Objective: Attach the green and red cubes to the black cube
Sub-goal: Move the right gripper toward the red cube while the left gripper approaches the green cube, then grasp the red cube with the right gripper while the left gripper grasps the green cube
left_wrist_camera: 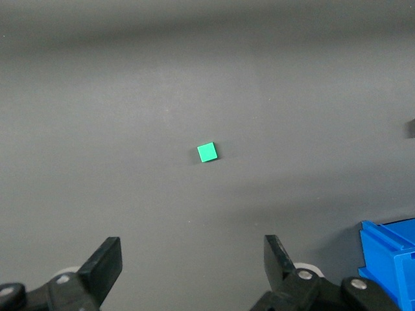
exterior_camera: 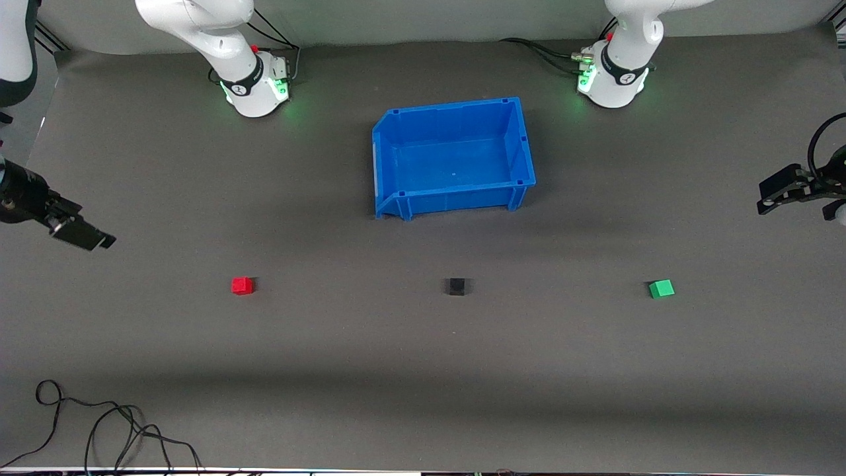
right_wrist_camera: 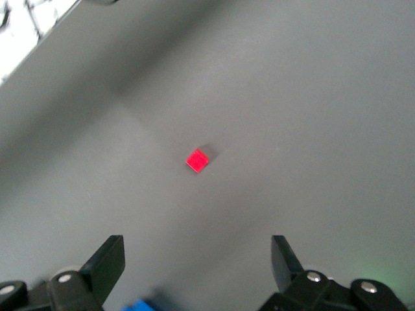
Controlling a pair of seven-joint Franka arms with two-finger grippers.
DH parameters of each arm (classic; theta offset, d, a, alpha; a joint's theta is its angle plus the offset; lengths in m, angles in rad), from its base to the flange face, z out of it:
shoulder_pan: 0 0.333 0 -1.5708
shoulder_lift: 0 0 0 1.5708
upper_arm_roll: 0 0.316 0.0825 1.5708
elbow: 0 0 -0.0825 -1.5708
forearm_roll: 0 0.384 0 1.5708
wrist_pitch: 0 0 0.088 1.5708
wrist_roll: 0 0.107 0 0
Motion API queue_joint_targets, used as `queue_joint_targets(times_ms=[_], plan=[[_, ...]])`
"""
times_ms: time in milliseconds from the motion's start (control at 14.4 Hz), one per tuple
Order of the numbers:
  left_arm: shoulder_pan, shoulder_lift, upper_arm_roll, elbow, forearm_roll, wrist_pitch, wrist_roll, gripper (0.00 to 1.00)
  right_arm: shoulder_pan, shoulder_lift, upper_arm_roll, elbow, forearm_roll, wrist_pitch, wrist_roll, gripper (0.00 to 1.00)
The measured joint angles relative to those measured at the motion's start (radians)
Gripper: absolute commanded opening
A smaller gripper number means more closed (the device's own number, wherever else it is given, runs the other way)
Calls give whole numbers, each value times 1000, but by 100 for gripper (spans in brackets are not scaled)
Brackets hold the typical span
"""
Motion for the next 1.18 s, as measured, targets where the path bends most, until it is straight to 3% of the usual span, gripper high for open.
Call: queue_joint_targets(times_ms=[348, 488, 766, 1184], plan=[[3, 35, 6, -17, 0, 18, -8, 100, -22, 73, -5, 15, 119, -2, 416, 100], [8, 80, 12, -33, 0, 47, -60, 100, -41, 98, -6, 14, 169, -2, 497, 100], [1, 172, 5, -86, -1, 187, -185, 99, -72, 141, -8, -32, 248, 41, 519, 100], [-37, 288, 1, -111, -1, 246, -230, 100, -88, 185, -8, -301, 398, 361, 402, 100]])
